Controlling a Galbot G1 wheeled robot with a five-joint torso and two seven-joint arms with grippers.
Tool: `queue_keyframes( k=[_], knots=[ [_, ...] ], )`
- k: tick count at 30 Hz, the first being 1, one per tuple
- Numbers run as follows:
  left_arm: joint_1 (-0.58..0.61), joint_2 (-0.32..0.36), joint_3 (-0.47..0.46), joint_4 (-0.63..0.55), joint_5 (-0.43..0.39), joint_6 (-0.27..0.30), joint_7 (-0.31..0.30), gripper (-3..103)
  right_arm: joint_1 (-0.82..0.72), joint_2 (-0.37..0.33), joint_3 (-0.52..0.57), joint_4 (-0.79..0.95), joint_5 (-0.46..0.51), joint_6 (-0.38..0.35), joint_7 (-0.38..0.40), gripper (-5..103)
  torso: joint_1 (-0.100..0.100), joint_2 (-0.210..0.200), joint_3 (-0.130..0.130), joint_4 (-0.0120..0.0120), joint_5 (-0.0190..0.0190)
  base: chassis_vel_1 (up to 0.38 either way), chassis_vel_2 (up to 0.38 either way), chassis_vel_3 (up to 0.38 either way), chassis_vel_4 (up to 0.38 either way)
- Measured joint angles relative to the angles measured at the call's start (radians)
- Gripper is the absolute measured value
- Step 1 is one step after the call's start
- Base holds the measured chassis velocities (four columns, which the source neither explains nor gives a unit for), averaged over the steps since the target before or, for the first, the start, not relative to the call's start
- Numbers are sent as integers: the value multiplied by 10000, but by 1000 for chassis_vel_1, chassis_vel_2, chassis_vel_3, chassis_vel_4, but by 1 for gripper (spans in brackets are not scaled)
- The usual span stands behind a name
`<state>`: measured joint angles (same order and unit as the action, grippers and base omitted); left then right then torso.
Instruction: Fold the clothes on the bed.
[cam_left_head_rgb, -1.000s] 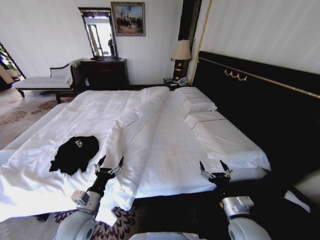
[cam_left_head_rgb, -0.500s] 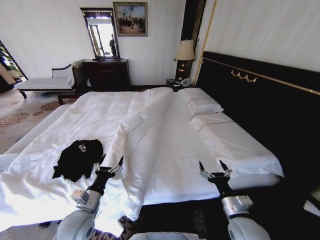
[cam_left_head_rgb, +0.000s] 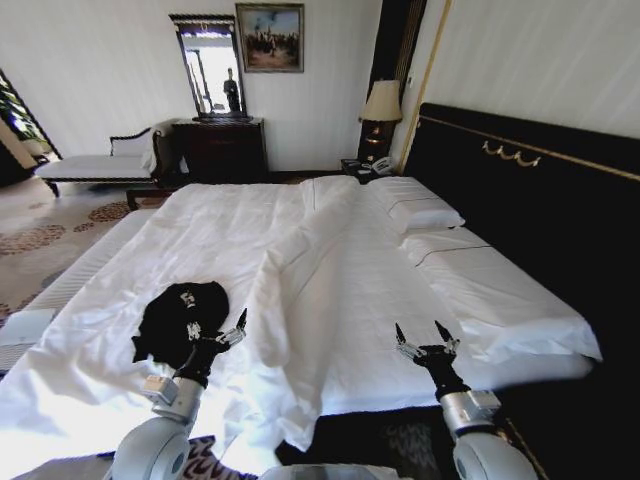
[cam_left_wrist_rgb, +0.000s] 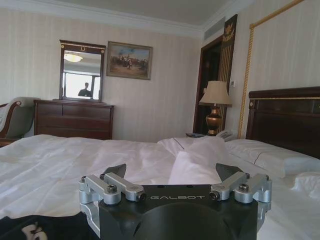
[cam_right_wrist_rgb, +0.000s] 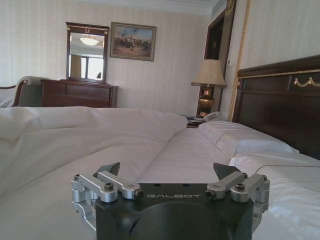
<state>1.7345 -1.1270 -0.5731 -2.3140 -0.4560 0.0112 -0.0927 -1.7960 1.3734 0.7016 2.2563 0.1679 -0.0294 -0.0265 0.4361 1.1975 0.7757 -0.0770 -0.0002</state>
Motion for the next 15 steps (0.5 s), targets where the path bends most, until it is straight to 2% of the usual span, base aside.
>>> queue_keyframes(
  k=[15],
  knots=[
    [72,-53,9,4,-27,-54,0,100,-27,19,-25,0,-59,-1,-23,100,0,1,0,0,2,182,184,-182,-181]
  ],
)
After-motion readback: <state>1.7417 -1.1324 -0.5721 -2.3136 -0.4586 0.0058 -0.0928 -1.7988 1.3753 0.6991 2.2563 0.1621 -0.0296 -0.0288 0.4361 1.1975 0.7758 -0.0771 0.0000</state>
